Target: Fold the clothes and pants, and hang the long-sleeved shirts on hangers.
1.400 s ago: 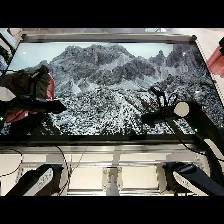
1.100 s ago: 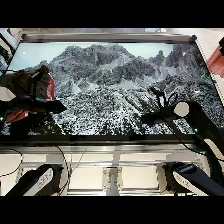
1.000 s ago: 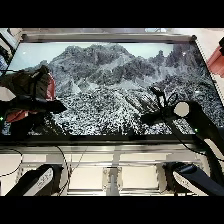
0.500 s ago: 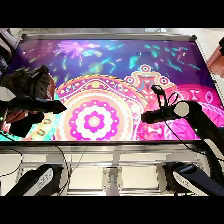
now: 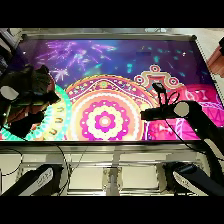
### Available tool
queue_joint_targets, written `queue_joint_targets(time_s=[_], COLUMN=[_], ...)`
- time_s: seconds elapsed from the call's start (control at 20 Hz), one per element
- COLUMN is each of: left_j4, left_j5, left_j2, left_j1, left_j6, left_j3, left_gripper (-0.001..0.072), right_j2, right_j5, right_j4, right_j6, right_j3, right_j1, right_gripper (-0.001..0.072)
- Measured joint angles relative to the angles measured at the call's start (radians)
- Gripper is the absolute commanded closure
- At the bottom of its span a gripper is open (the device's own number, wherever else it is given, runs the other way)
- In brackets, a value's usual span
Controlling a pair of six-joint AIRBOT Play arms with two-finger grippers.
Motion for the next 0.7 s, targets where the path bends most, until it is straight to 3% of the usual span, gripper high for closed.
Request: queue_joint_targets(time_s=[0.15, 0.25, 0.4, 0.7], left_j4=[0.031, 0.041, 0.049, 0.051], left_j5=[0.174, 0.223, 0.234, 0.155], left_j2=[-0.007, -0.011, -0.026, -0.075], left_j1=[0.077, 0.130, 0.193, 0.233], left_j6=[-0.262, -0.365, -0.444, -0.489], left_j3=[0.000, 0.000, 0.000, 0.000], left_gripper=[0.0203, 0.0203, 0.0204, 0.0203], right_j2=[0.000, 0.000, 0.000, 0.000], right_j5=[-0.016, -0.037, -0.065, -0.089], right_j4=[0.000, 0.000, 0.000, 0.000], right_j6=[0.000, 0.000, 0.000, -0.001], right_j3=[0.000, 0.000, 0.000, 0.000], right_j1=[0.000, 0.000, 0.000, 0.000], right_gripper=[0.0698, 0.0699, 0.0699, 0.0699])
